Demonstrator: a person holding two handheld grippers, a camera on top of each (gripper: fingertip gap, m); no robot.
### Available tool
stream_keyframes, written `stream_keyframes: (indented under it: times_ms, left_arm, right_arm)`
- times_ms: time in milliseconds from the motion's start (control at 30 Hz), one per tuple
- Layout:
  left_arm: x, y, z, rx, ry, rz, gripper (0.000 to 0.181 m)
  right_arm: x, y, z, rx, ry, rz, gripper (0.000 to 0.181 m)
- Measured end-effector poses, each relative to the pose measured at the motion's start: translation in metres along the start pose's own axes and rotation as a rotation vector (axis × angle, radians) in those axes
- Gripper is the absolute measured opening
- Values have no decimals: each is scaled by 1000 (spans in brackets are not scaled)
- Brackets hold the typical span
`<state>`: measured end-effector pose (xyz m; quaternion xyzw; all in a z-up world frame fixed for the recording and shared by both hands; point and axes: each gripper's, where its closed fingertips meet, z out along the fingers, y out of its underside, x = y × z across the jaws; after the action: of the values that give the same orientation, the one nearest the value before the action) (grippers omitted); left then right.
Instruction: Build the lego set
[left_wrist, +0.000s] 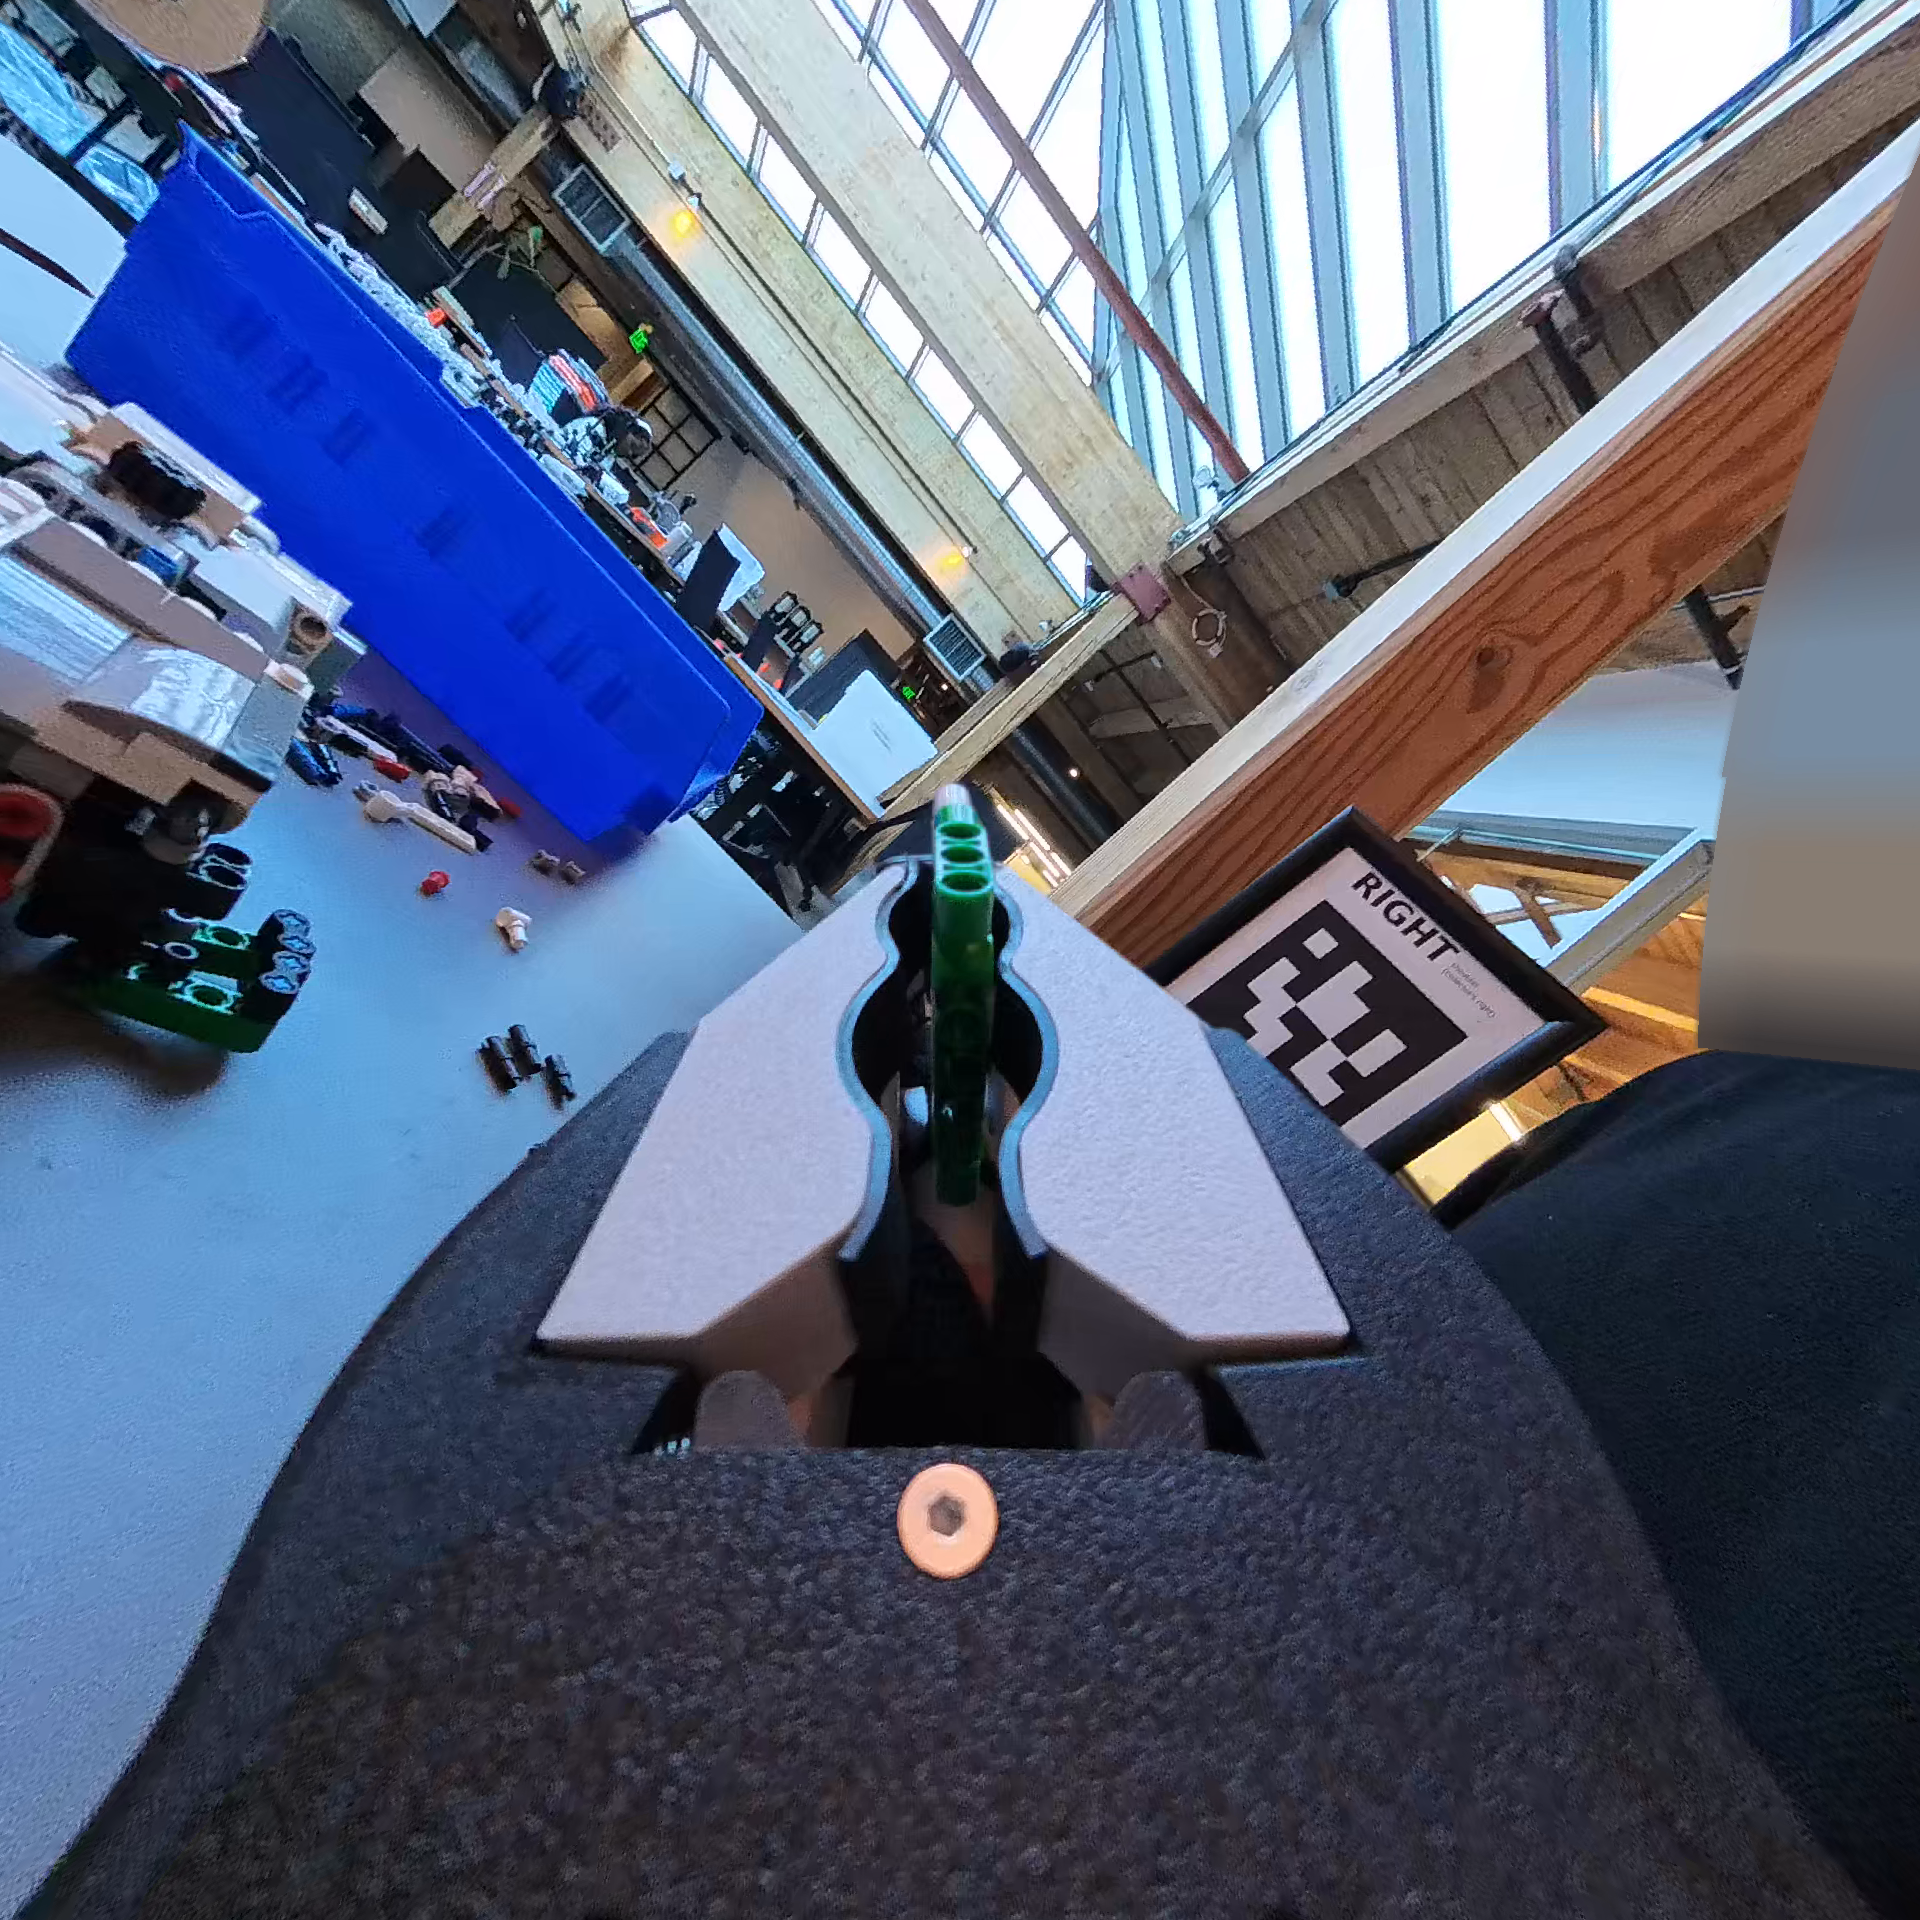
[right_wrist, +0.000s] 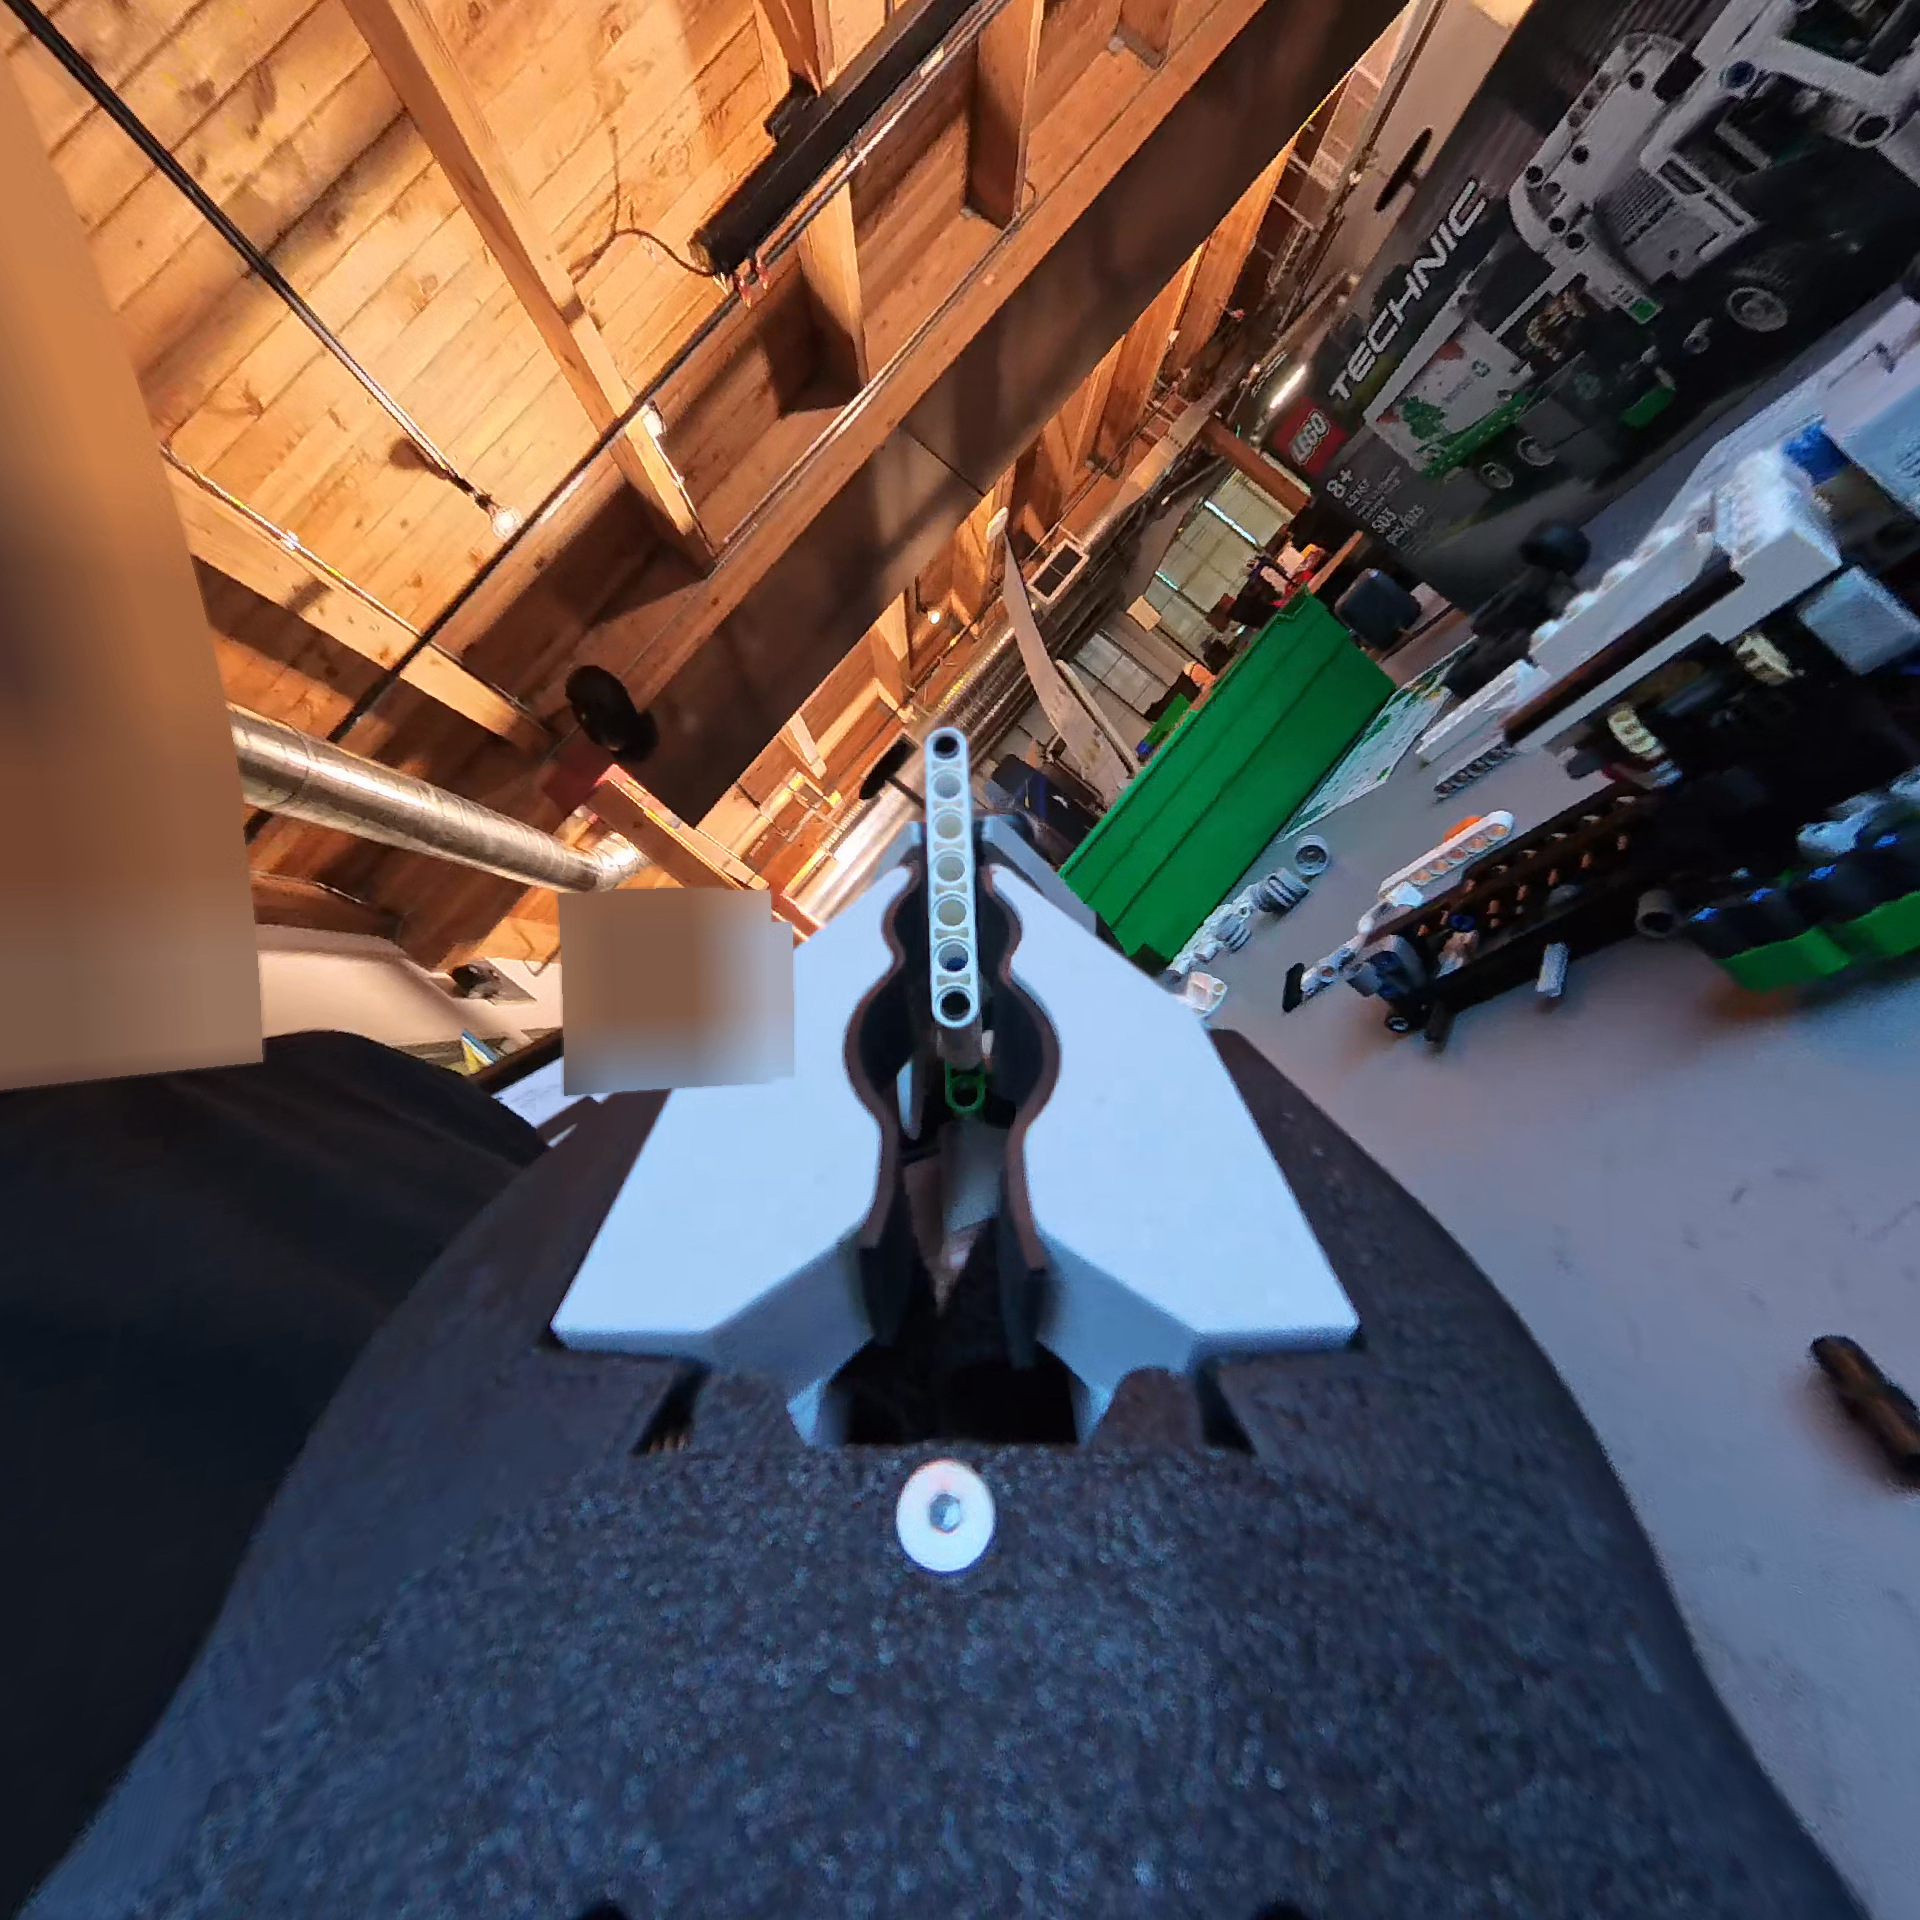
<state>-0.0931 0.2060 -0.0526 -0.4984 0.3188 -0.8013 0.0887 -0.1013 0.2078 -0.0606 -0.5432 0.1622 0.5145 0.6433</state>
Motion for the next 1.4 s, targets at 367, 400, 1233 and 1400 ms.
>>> stream_keyframes:
  times_ms: [367, 400, 1233, 1400]
  left_arm:
    - [-5, -1, -8, -116, -54, 112, 6]
    - [-7, -3, -11, -133, -68, 130, 6]
    - [-9, 26, -33, -462, -44, 291, 11]
    - [-8, 20, -35, -421, -34, 237, 8]
  right_arm:
    - [7, 6, 1, -59, 18, 46, 8]
    - [10, 5, -1, -78, 52, -2, 8]
    - [7, 43, -5, -528, -5, 81, 6]
    - [7, 43, 0, -546, -4, 65, 6]
